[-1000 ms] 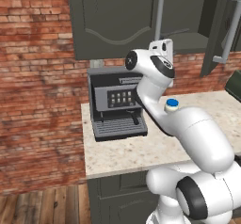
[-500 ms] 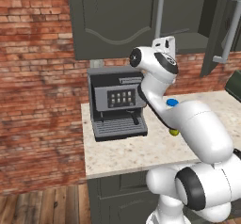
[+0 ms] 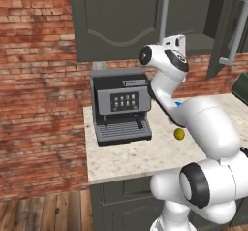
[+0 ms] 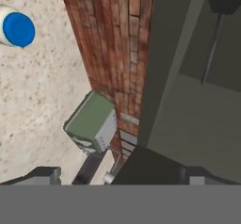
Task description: Pick the pan from the cabinet and place it on the stove. Then turn on the stove burner for the pan.
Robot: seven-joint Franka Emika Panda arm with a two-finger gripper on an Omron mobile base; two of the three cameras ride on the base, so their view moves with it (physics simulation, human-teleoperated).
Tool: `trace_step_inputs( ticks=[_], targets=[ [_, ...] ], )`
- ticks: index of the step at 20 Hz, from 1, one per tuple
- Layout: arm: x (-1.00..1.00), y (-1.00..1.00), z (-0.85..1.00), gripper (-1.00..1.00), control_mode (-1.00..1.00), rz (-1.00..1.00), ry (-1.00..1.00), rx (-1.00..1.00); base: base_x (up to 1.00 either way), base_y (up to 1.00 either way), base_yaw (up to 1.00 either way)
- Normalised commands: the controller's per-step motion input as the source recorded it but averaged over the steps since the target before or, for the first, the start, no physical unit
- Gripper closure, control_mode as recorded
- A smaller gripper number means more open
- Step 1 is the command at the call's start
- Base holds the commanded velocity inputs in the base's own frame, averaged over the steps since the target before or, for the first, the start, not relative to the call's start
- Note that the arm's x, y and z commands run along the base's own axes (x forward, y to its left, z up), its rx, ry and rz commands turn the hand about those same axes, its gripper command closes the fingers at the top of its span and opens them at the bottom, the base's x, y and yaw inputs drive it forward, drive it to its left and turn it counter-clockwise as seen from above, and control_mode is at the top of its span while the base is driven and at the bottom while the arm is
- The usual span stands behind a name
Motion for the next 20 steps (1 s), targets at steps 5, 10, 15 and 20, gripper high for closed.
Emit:
trace_step_inputs(
  ticks=[5, 10, 15, 20],
  targets=[
    [0.0, -0.45, 0.0, -1.0, -1.0, -0.05, 0.0, 0.0, 0.0, 0.0, 0.0],
    [-0.05, -0.46, 0.0, -1.0, -1.0, -0.07, 0.0, 0.0, 0.0, 0.0, 0.0],
    [-0.38, -0.49, 0.0, -1.0, -1.0, -0.09, -0.03, 0.0, 0.0, 0.0, 0.0],
    [-0.63, -0.46, 0.01, -1.0, -1.0, -0.13, -0.09, 0.0, 0.0, 0.0, 0.0]
  ],
)
